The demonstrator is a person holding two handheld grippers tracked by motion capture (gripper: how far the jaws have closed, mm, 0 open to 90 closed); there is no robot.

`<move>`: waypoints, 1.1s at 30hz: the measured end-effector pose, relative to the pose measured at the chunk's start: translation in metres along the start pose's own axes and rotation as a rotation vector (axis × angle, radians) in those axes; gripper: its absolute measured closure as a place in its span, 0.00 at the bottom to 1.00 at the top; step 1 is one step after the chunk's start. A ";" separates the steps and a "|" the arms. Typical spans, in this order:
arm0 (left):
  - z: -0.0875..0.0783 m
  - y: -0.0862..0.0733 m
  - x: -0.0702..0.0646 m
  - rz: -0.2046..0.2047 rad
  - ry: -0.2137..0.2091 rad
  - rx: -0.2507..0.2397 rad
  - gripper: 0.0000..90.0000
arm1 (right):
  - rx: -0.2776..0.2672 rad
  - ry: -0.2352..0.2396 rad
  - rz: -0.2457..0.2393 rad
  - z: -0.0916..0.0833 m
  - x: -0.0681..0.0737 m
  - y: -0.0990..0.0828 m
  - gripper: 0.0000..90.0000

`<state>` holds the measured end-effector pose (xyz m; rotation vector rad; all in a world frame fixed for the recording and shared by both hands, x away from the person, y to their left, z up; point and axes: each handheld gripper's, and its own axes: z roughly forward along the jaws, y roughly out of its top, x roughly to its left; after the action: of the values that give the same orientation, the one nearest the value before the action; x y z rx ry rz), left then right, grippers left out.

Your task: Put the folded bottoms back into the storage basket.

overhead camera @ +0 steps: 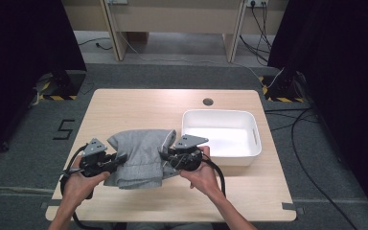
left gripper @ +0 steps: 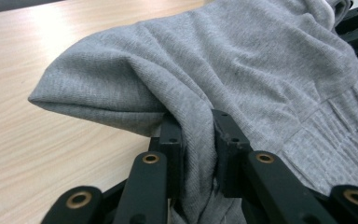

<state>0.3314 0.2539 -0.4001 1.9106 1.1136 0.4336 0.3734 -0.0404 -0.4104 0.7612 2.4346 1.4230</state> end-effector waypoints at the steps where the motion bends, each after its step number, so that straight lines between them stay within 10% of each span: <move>1: 0.000 0.001 0.000 -0.002 -0.002 -0.003 0.83 | -0.001 0.001 0.004 -0.002 -0.001 0.001 0.83; 15: 0.004 0.029 -0.006 0.009 -0.026 -0.025 0.83 | -0.013 -0.005 0.020 -0.020 -0.015 0.016 0.83; 33: 0.048 0.074 -0.036 0.040 -0.104 -0.021 0.83 | -0.008 -0.073 0.071 -0.063 -0.060 0.013 0.83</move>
<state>0.3819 0.1825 -0.3633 1.9174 1.0009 0.3623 0.4009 -0.1146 -0.3711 0.8903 2.3673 1.4033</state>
